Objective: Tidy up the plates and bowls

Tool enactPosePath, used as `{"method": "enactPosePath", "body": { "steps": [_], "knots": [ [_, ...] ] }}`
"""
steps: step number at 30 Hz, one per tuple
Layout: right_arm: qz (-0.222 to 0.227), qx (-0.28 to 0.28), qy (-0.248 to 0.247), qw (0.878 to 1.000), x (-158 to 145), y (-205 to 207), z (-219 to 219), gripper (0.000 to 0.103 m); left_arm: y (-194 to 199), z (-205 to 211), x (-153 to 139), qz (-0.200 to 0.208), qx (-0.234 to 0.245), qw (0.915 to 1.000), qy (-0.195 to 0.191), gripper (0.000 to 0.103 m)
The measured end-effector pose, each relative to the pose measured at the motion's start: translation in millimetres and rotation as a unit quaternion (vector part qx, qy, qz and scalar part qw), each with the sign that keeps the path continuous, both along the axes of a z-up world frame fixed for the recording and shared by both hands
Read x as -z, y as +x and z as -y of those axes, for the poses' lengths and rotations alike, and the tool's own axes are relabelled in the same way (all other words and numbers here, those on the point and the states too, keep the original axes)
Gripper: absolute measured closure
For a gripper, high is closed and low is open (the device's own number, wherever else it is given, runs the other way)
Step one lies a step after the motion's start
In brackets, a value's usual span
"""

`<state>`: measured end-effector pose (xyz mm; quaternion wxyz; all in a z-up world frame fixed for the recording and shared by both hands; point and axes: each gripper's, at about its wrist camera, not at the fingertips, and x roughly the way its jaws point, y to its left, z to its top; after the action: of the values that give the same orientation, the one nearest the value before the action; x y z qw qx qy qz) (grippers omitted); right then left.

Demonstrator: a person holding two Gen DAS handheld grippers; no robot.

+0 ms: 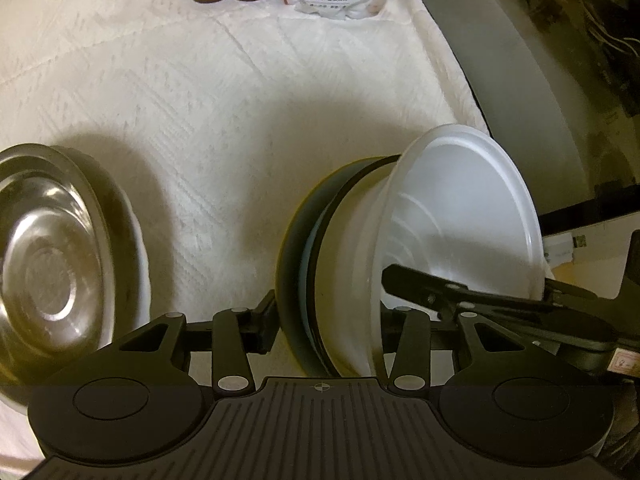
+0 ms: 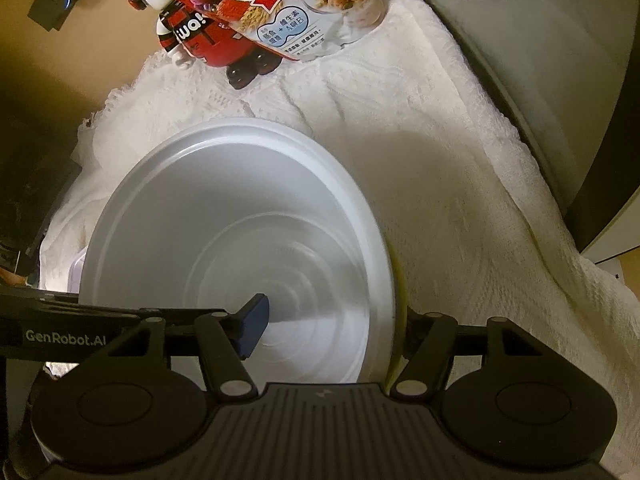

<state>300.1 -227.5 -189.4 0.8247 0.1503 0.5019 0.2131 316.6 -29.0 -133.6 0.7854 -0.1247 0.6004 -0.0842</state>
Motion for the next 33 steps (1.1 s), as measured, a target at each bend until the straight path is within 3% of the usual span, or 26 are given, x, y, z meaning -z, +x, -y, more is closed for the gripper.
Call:
{"method": "enactPosePath", "body": {
  "steps": [22,33],
  "knots": [
    [-0.012,-0.022,0.000,1.000,-1,1,-37,0.038,-10,-33,-3,-0.005,-0.021,0.9997,0.007,0.057],
    [-0.034,-0.029,0.019,0.999,7,8,-33,0.038,-3,-27,-7,-0.001,-0.020,0.9995,0.024,0.057]
  ]
}}
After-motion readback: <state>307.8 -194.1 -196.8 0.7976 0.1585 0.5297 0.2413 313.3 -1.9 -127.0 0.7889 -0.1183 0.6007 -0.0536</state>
